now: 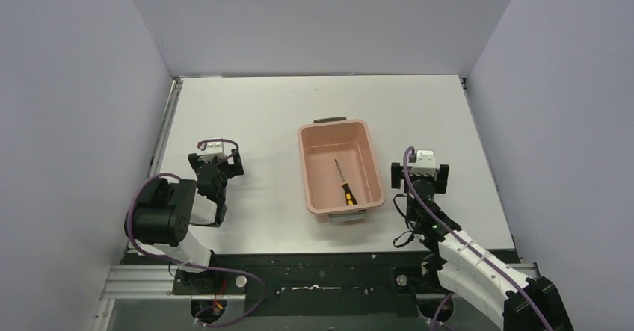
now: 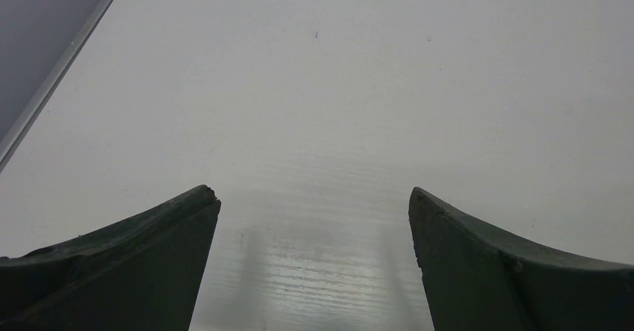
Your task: Put the screwdriver in the bin
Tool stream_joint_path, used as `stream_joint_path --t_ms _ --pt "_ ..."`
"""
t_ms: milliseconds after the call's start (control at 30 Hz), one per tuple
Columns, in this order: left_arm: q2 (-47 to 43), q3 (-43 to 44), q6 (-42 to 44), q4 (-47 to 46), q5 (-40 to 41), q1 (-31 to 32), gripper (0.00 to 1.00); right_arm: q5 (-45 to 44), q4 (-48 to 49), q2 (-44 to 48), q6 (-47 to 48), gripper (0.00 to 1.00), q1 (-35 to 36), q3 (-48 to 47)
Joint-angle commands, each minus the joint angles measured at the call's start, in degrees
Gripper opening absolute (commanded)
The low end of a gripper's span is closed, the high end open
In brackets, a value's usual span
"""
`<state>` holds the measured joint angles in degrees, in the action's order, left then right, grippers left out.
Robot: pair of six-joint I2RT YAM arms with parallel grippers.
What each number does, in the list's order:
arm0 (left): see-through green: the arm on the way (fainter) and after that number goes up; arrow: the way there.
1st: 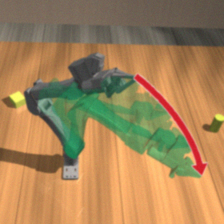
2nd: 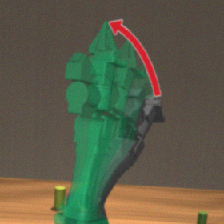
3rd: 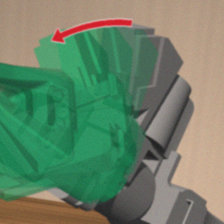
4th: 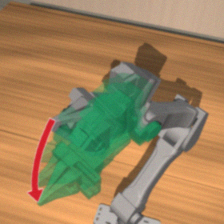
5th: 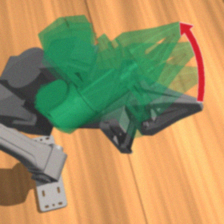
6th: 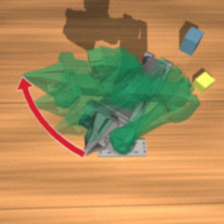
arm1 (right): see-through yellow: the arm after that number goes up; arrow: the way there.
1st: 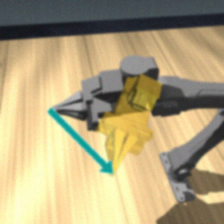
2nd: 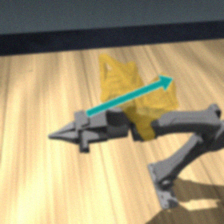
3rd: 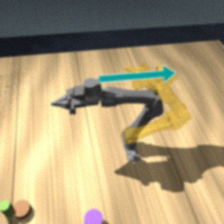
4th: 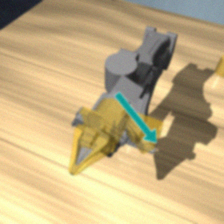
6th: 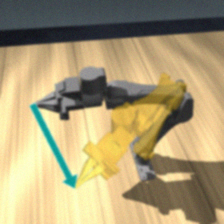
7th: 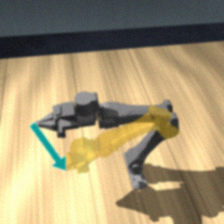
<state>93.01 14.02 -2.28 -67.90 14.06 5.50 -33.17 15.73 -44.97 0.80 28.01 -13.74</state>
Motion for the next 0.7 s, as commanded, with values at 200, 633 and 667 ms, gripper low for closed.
stream_joint_path --t_ms 200,633,667 --pt "-0.7 0.6 0.5 -1.3 -0.8 -0.3 0.97 -2.6 17.6 0.6 -4.1 1.00 -1.5 8.7" --pt "-0.5 0.8 0.5 -1.1 -1.1 -0.3 0.97 -4.5 17.9 0.6 -4.8 1.00 -1.6 8.7" --pt "-0.5 0.8 0.5 -1.0 -1.1 -0.4 0.97 -4.6 18.1 0.7 -4.8 1.00 -1.6 8.8"
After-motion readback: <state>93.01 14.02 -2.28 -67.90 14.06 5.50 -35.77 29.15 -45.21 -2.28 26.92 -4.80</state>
